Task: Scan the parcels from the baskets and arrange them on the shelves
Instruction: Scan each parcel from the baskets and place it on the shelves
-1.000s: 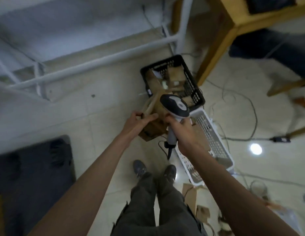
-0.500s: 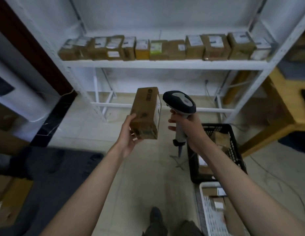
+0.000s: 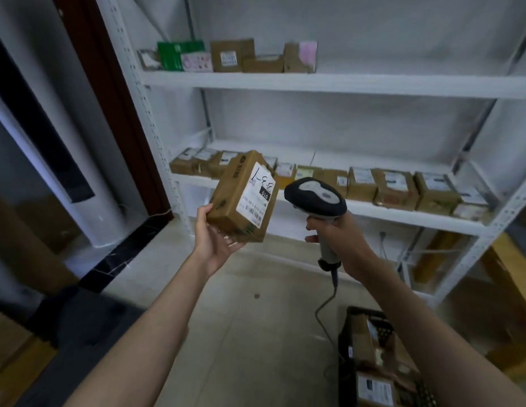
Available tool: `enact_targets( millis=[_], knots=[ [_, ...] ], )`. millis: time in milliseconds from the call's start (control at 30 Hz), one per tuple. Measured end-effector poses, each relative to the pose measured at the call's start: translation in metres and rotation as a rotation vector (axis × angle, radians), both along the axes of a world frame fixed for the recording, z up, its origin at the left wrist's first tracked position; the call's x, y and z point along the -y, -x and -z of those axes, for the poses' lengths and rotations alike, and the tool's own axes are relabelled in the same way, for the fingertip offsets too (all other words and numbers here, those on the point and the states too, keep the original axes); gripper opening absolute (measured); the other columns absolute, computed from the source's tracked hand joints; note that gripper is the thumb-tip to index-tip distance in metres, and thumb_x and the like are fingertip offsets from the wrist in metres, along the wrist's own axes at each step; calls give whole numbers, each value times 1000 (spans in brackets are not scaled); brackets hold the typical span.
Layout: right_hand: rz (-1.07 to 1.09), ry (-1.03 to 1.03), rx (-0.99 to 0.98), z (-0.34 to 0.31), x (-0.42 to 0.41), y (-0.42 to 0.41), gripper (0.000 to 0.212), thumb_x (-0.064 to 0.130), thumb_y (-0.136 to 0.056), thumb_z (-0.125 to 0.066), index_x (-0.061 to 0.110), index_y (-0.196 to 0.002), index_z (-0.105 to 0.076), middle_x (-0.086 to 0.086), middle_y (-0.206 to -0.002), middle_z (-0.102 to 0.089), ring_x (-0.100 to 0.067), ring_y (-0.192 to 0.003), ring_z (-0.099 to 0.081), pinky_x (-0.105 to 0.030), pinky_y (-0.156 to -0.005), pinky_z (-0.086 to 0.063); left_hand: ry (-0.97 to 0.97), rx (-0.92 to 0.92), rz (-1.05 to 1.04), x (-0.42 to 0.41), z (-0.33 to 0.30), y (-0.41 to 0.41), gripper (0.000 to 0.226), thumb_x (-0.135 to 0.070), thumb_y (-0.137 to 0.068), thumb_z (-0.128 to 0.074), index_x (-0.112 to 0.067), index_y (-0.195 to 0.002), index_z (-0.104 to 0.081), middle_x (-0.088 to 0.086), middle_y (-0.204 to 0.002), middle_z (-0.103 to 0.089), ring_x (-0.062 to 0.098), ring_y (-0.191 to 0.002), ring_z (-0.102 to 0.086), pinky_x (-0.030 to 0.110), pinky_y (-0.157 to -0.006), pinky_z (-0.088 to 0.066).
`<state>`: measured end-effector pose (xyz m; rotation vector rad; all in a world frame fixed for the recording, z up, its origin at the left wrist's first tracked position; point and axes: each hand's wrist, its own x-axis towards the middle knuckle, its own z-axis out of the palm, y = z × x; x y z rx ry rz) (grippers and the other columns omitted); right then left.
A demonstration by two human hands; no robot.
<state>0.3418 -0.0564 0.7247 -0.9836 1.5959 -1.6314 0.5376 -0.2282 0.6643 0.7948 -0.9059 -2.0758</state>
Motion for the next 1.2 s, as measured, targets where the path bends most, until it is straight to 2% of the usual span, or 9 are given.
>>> enact_targets(
  millis=[167, 300, 400, 533, 633, 700, 867, 967, 1200],
  knots=[
    [-89, 9, -138, -24, 2, 13, 38, -4, -86, -68, 30, -103, -64, 2, -95, -70, -5, -73, -67, -26, -68, -61, 27, -28, 19, 16, -25, 10, 70, -66, -83, -50, -20, -134, -64, 13, -132, -66, 40, -121, -63, 56, -100, -51],
    [-155, -61, -439, -33, 6, 20, 31, -2, -82, -74, 14, -107, -67, -3, -94, -72, -16, -84, -70, -34, -73, -63, 67, -11, 31, 25, -44, 15, 71, -70, -84, -49, -22, -134, -63, 13, -129, -68, 40, -117, -65, 56, -98, -53],
    [-190, -60, -551, -34, 11, 21, 30, 0, -79, -76, 20, -99, -65, 10, -83, -70, 0, -74, -67, -18, -65, -56, 88, -8, 9, 28, -55, 15, 71, -71, -84, -50, -21, -132, -64, 15, -125, -70, 40, -113, -68, 52, -86, -59],
    [-175, 29, -741, -39, 16, 23, 44, 3, -74, -81, 38, -87, -57, 29, -72, -63, 13, -76, -61, -2, -62, -42, 109, 64, -17, 34, -63, 11, 72, -74, -82, -48, -22, -129, -66, 16, -122, -71, 42, -110, -68, 53, -85, -58],
    [-151, 88, -937, -47, 19, 24, 43, 18, -78, -82, 22, -116, -64, 16, -99, -60, -5, -93, -59, -21, -81, -49, 110, 263, -33, 46, -77, 1, 75, -78, -77, -47, -24, -124, -68, 15, -121, -72, 42, -112, -67, 58, -87, -56],
    [-163, 79, -1036, -49, 20, 25, 45, 29, -83, -79, 18, -122, -60, 8, -106, -59, -14, -97, -59, -34, -82, -52, 119, 420, -27, 54, -92, -8, 76, -80, -71, -50, -25, -121, -70, 15, -120, -72, 40, -112, -66, 61, -87, -55],
    [-216, 119, -1235, -46, 22, 15, 33, 38, -92, -70, 20, -116, -55, 10, -101, -51, -11, -88, -53, -29, -69, -48, 168, 745, 69, 68, -130, -20, 78, -83, -54, -59, -23, -102, -69, 14, -124, -69, 34, -111, -65, 47, -83, -55],
    [-243, 137, -1272, -46, 22, 9, 30, 35, -94, -67, 22, -117, -52, 9, -105, -52, -12, -92, -52, -34, -72, -53, 176, 816, 79, 69, -145, -20, 83, -83, -52, -61, -20, -105, -67, 15, -127, -67, 34, -115, -61, 47, -94, -48],
    [-194, 111, -1421, -50, 21, 14, 23, 26, -93, -63, 23, -112, -50, 5, -111, -53, -17, -100, -47, -43, -65, -53, 227, 849, 90, 62, -158, -16, 86, -84, -53, -59, -19, -110, -64, 17, -128, -65, 34, -117, -59, 48, -96, -47]
  ],
)
